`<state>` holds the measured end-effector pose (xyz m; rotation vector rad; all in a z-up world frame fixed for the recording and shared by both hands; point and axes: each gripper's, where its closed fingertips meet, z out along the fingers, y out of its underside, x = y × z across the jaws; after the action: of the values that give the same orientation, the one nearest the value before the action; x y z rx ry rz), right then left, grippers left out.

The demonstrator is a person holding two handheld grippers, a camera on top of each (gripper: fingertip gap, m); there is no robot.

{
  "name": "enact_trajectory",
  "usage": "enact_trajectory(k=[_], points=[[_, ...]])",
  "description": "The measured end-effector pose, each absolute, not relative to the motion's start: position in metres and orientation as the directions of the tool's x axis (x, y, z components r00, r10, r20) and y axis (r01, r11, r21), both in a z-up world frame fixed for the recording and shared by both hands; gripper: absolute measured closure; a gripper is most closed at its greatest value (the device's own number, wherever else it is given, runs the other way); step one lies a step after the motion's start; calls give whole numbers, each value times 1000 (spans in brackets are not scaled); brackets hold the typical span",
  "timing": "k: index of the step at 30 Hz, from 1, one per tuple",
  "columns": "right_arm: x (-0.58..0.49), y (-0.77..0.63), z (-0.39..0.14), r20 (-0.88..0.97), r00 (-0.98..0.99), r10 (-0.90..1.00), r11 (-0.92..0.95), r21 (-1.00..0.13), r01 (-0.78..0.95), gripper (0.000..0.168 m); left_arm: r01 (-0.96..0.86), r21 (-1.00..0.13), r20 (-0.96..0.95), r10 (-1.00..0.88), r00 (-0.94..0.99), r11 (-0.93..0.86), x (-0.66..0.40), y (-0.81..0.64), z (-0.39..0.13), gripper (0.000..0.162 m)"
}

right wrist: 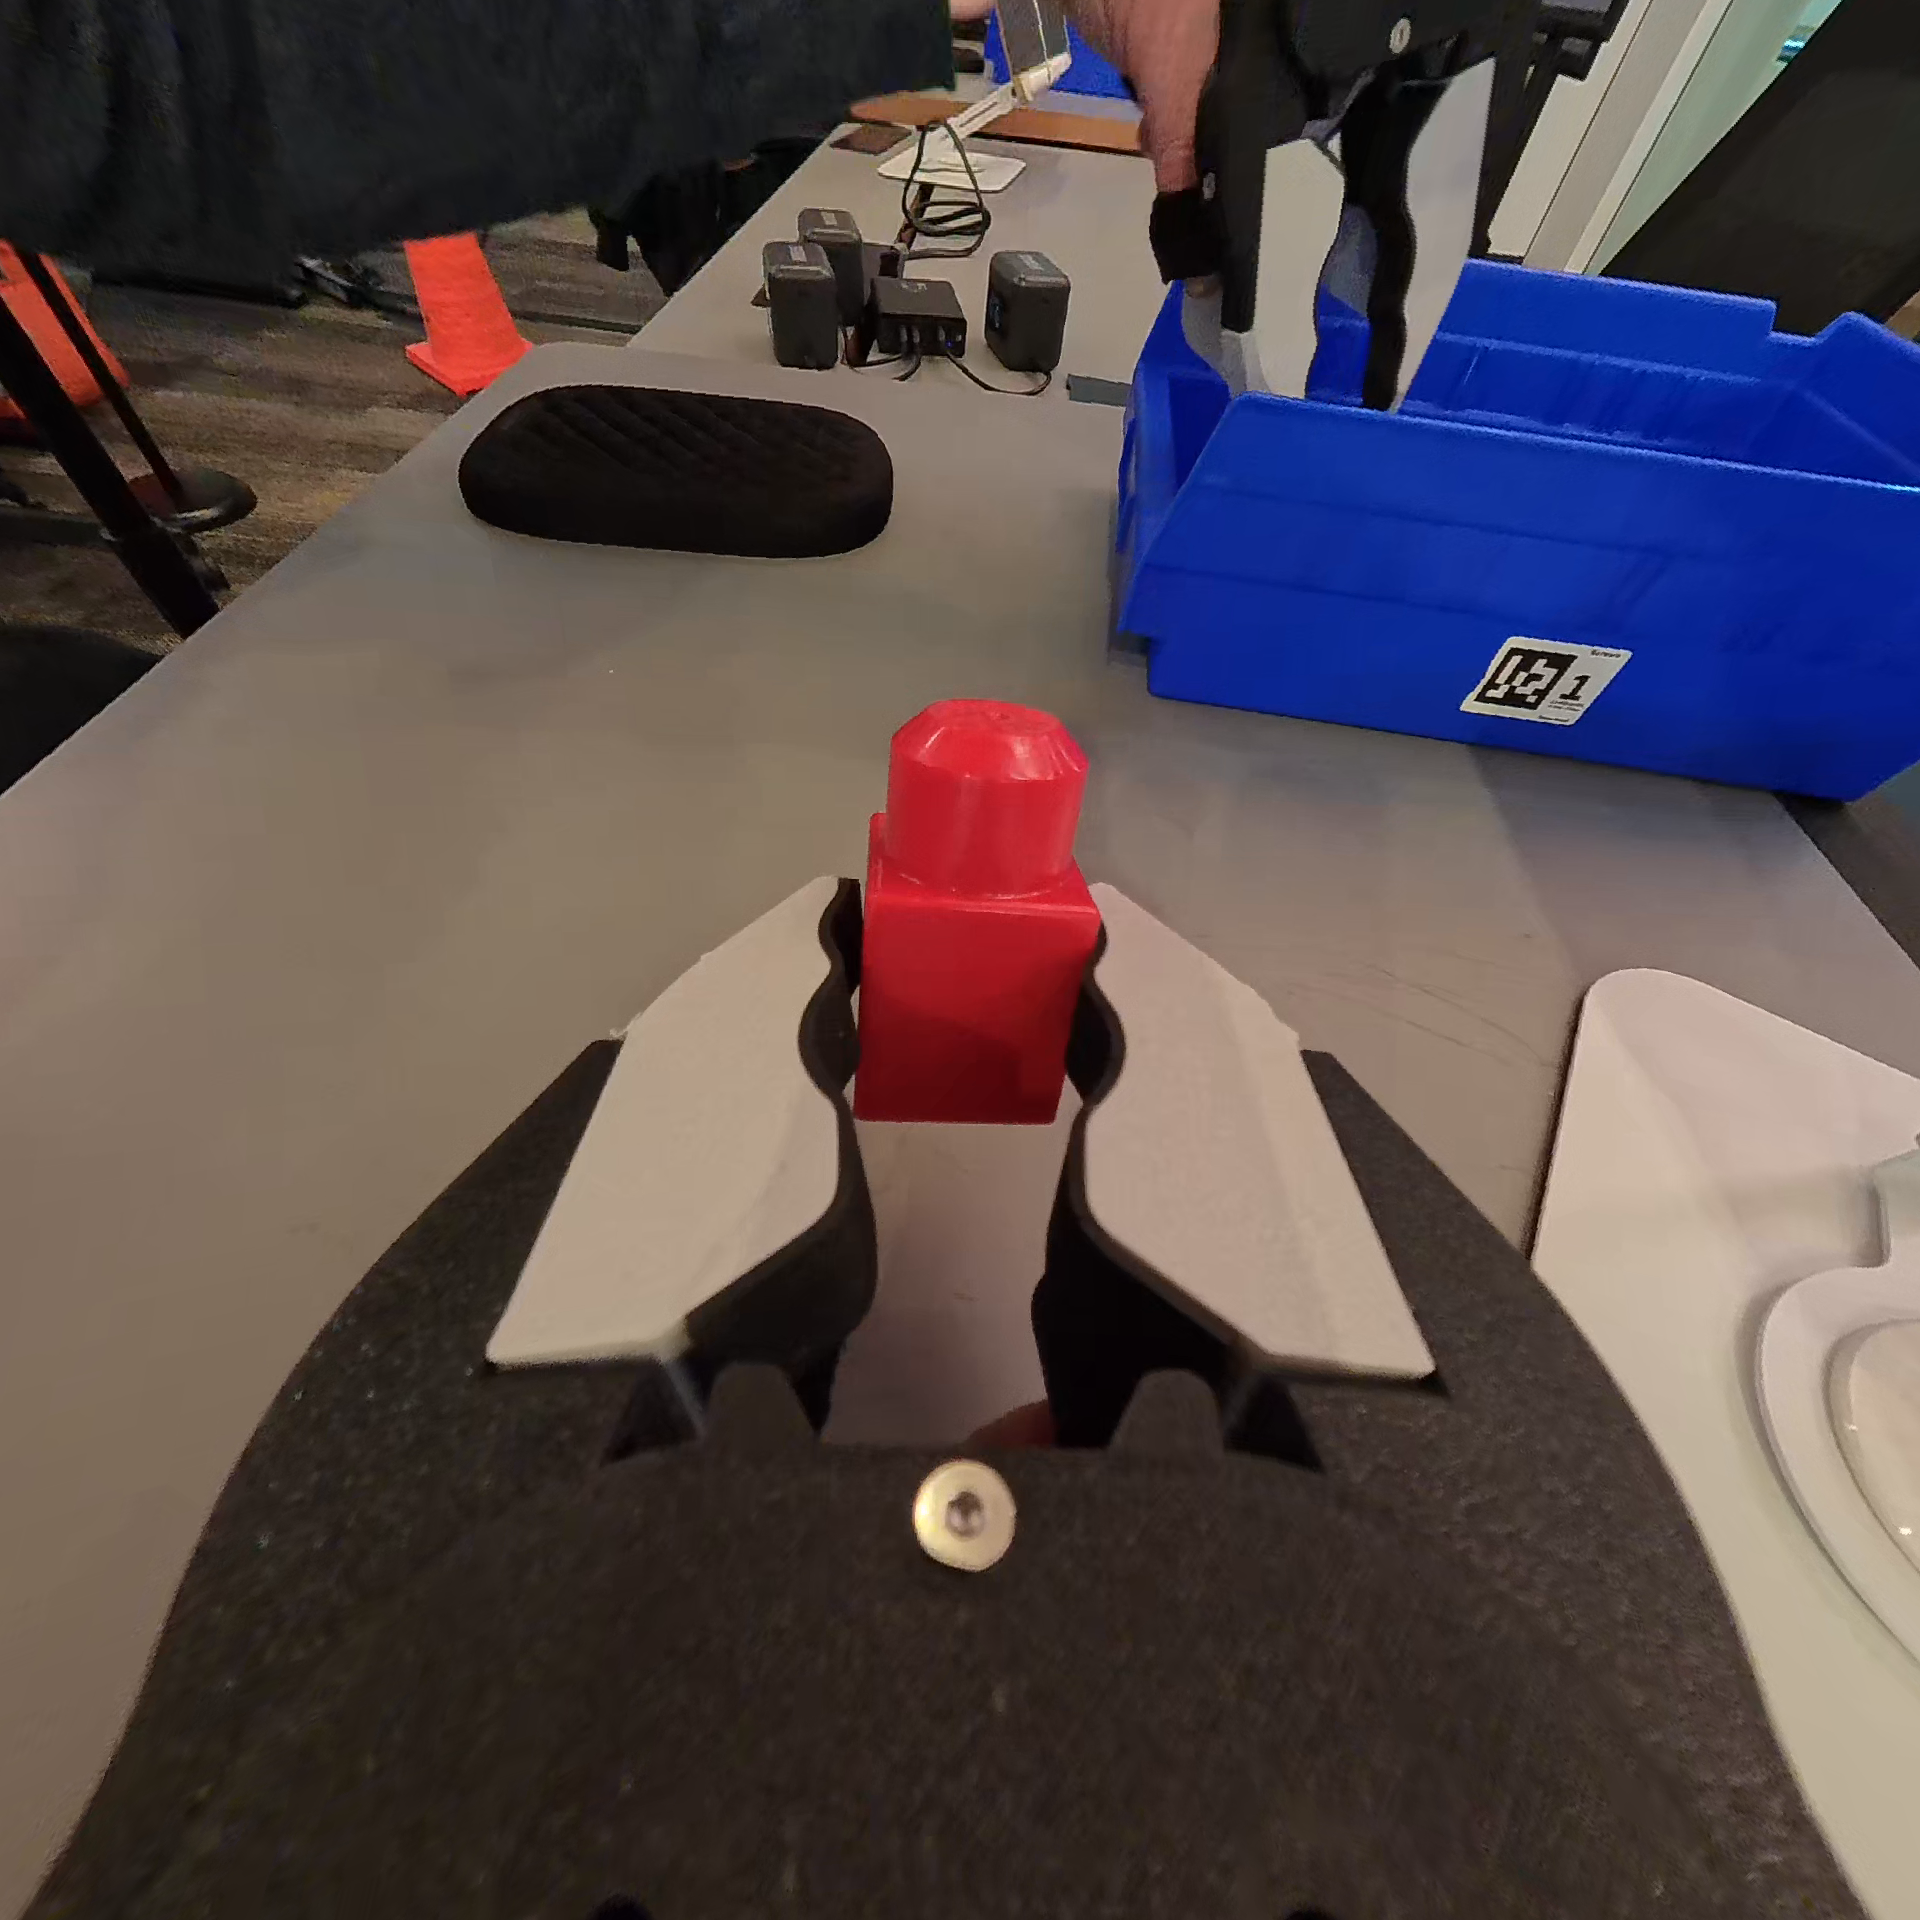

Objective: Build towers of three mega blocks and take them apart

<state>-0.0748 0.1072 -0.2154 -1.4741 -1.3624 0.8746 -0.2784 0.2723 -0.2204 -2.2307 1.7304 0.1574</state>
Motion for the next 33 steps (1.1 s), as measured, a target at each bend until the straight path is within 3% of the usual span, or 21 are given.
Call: enact_trajectory(k=[1, 3, 9, 17, 22, 28, 33], points=[[-75, 107, -215, 82, 135, 987, 32, -941, 336, 132, -980, -122, -281, -942, 184, -155, -278, 270, -222, 128], [-75, 106, -216, 81, 131, 988, 33, -941, 337, 132, -999, -15, -317, -948, 34, -31, -279, 273, -223, 132], [-75, 105, -216, 78, 124, 989, 33, -941, 337, 132, -972, 177, -291, -935, -201, 154, -286, 276, -231, 106], [-75, 105, -215, 73, 118, 990, 30, -943, 332, 132, -947, 192, -238, -924, -298, 256, -286, 277, -254, 101], [-75, 105, -215, 65, 118, 991, 23, -945, 327, 132, -960, 164, -203, -945, -257, 226, -287, 275, -268, 116], [-75, 106, -214, 58, 118, 991, 17, -946, 323, 132, -1000, 25, -270, -963, -21, 15, -291, 286, -266, 118], [-74, 107, -213, 51, 123, 991, 10, -948, 317, 132, -882, -409, -226, -911, 346, -233, -276, 293, -224, 119]])
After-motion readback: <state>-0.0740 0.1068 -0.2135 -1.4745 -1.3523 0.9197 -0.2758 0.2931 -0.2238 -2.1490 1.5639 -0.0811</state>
